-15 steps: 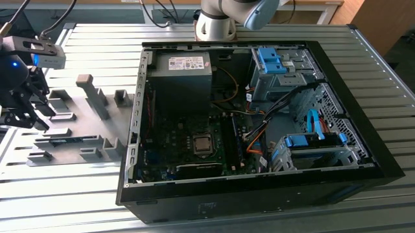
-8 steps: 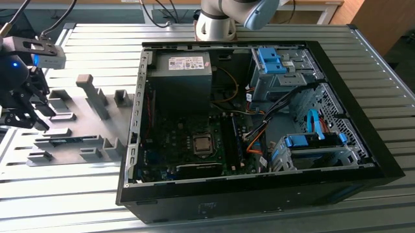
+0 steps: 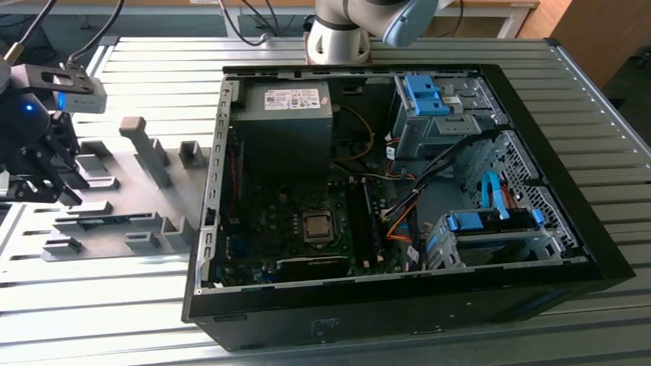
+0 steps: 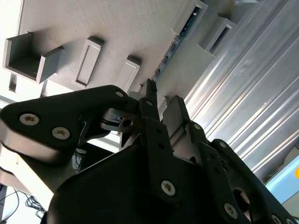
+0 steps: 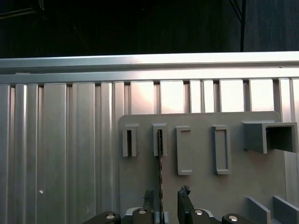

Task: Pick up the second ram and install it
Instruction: 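Pick up the second ram and move it above second insertion slot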

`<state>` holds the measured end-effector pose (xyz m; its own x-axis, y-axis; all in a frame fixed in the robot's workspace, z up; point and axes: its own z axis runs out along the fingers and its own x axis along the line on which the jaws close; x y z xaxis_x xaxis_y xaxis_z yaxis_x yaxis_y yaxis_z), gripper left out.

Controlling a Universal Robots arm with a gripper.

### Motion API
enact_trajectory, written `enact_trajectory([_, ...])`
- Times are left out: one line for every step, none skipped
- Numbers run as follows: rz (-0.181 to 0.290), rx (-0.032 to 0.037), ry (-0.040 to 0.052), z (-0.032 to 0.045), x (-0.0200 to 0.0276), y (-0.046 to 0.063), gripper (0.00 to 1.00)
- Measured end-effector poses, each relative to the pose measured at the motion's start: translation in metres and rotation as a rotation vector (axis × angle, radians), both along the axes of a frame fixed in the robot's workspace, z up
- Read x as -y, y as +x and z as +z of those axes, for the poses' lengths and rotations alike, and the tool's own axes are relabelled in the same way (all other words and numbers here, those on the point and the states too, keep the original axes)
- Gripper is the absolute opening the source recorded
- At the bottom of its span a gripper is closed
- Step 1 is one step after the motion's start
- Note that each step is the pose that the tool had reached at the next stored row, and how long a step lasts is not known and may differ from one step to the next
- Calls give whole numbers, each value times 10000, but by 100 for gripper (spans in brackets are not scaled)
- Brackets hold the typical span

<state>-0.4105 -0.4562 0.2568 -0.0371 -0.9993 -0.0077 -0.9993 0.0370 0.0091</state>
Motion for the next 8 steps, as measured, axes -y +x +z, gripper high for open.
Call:
enact_trajectory([0, 1, 0, -18, 0, 0, 33])
enact_trajectory([1, 1, 0, -37, 1, 1, 33])
enact_trajectory([2, 0, 0, -54, 2, 1, 33])
enact_trajectory([4, 0, 0, -72, 4, 1, 33])
enact_trajectory([6, 0, 0, -91, 5, 1, 33])
enact_trajectory([9, 1, 0, -110, 7, 1, 33])
enact_trajectory([10, 0, 0, -128, 8, 0, 33])
enact_trajectory([14, 0, 0, -145, 9, 1, 33])
